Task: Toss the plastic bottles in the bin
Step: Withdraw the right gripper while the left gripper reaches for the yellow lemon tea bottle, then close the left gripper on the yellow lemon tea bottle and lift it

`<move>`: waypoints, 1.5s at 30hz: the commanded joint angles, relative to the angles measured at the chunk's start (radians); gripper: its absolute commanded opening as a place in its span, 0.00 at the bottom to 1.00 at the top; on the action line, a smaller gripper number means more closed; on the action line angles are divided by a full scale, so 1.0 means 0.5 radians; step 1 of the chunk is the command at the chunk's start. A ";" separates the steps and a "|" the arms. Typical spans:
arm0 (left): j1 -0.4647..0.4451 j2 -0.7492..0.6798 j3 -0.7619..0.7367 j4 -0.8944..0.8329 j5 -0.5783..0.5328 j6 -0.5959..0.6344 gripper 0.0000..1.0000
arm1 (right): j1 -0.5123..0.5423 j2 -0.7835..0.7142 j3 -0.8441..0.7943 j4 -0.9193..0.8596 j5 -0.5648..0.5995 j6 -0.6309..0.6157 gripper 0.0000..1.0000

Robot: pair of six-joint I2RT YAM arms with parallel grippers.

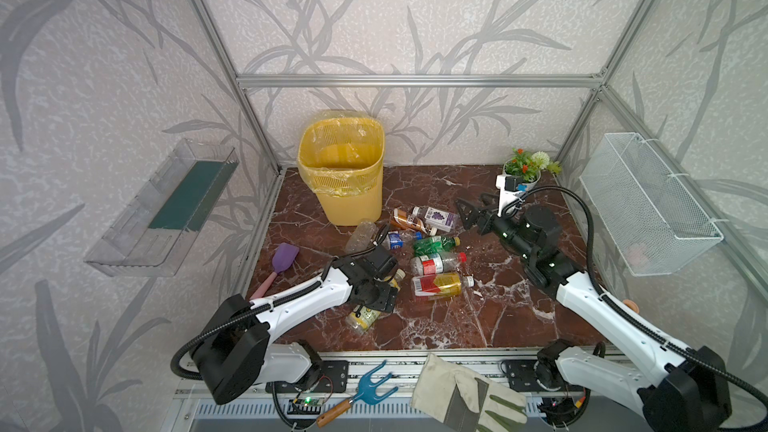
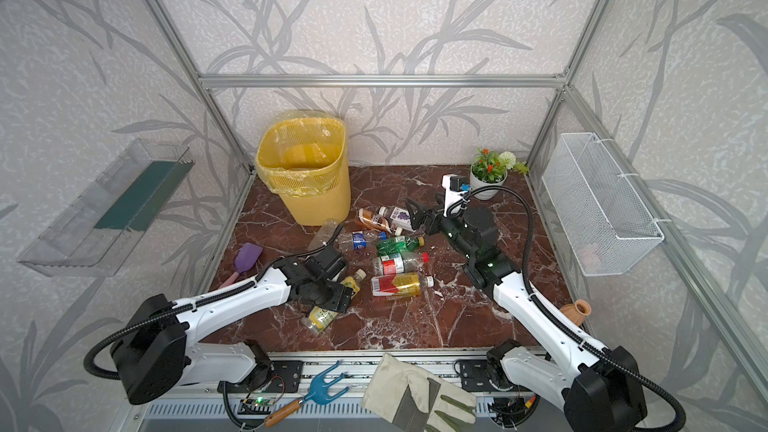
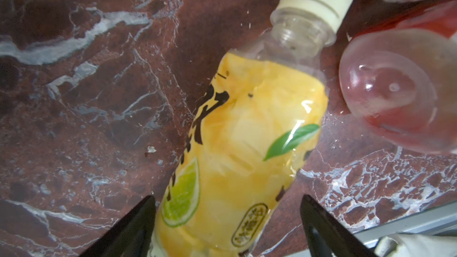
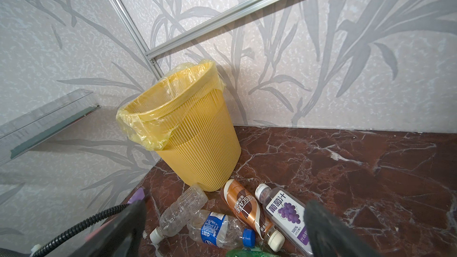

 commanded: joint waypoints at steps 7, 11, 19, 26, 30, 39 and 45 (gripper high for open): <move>-0.036 0.171 0.036 -0.055 -0.078 0.013 0.84 | -0.060 -0.049 -0.001 0.025 -0.053 0.032 0.99; -0.044 0.198 0.035 -0.035 -0.093 0.028 0.76 | -0.077 -0.048 -0.012 0.040 -0.051 0.060 0.99; -0.064 0.179 0.059 -0.025 -0.118 0.040 0.66 | -0.103 -0.073 -0.033 0.040 -0.074 0.073 0.99; -0.073 0.064 0.078 -0.009 -0.132 0.008 0.60 | -0.141 -0.067 -0.057 0.077 -0.086 0.122 0.99; -0.078 -0.052 0.119 -0.031 -0.144 0.011 0.60 | -0.147 -0.073 -0.056 0.068 -0.097 0.122 0.99; -0.090 -0.393 0.322 -0.191 -0.427 0.046 0.59 | -0.157 -0.063 -0.052 0.075 -0.115 0.125 0.99; -0.118 -0.654 0.440 -0.201 -0.795 0.079 0.58 | -0.157 -0.036 -0.035 0.080 -0.174 0.146 0.99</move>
